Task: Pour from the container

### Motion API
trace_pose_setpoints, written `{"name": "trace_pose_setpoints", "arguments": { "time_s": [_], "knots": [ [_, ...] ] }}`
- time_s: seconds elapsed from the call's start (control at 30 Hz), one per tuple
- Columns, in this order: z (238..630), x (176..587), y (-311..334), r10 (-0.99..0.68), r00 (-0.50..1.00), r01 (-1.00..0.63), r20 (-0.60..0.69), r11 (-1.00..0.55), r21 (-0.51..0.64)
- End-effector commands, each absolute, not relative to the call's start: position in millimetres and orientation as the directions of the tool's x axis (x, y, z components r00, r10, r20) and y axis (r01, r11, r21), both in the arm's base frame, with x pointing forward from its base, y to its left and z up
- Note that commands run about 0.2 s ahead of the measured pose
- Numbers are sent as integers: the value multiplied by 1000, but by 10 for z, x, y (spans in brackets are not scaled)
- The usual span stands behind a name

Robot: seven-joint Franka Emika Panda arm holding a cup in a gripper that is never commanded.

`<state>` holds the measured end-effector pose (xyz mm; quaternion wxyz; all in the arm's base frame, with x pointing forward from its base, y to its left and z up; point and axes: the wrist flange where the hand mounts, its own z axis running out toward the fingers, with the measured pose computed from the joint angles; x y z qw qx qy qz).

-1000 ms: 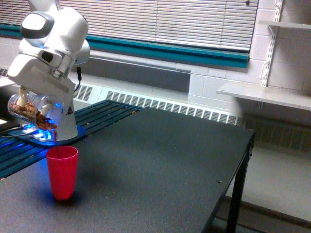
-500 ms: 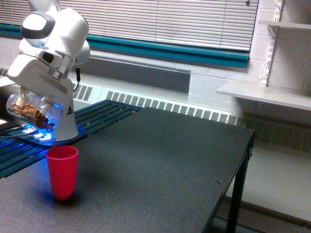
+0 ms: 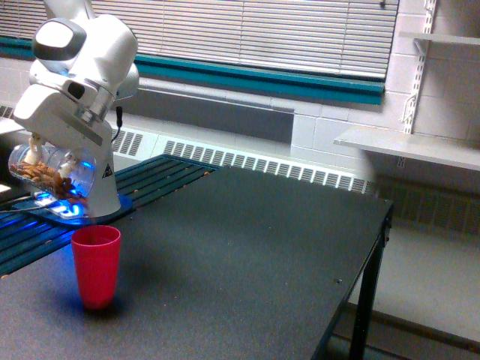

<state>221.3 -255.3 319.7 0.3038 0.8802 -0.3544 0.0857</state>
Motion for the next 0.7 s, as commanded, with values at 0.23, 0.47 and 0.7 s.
{"name": "trace_pose_setpoints", "arguments": {
  "time_s": [0.23,0.47,0.7],
  "knots": [
    [3155,2222,-2525,-526,784,-617,330,-599,510],
    [3141,2213,-2517,-512,797,-599,319,-608,521],
    [3126,2199,-2513,-493,813,-578,309,-621,530]
  ]
}}
